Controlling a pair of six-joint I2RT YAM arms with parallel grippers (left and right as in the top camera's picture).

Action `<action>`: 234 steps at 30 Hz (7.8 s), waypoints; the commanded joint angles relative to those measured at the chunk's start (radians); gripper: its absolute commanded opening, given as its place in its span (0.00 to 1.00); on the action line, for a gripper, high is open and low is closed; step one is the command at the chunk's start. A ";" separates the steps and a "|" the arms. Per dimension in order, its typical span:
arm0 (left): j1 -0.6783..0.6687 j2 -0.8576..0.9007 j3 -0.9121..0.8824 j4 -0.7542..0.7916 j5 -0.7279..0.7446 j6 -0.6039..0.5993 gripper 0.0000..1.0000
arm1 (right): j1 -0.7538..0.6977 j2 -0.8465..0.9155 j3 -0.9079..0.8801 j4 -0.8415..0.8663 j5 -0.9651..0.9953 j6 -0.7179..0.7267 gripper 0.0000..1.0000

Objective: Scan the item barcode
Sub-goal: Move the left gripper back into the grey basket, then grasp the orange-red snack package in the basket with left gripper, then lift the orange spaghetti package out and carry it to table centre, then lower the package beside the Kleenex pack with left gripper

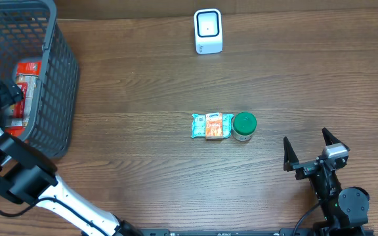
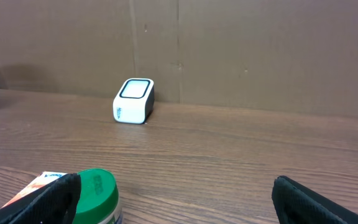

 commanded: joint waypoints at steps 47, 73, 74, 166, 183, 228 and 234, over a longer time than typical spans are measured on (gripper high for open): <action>-0.058 0.244 0.010 -0.038 0.154 0.066 0.06 | -0.008 -0.009 -0.011 0.003 -0.005 -0.004 1.00; -0.131 -0.252 0.458 -0.325 0.149 -0.314 0.04 | -0.008 -0.009 -0.011 0.003 -0.005 -0.004 1.00; -0.142 -0.287 0.458 -0.331 0.149 -0.324 0.04 | -0.008 -0.009 -0.011 0.003 -0.005 -0.004 1.00; -1.196 -0.533 -1.015 0.262 -0.210 -0.859 0.44 | -0.008 -0.009 -0.011 0.003 -0.005 -0.004 1.00; -1.195 -0.533 -1.015 0.264 -0.281 -0.747 0.22 | -0.008 -0.009 -0.011 0.003 -0.005 -0.004 1.00; -1.195 -0.518 -1.039 0.321 -0.283 -0.747 0.31 | -0.008 -0.009 -0.011 0.003 -0.005 -0.004 1.00; -1.195 -0.482 -1.039 0.310 -0.265 -0.750 0.23 | -0.008 -0.009 -0.011 0.003 -0.005 -0.004 1.00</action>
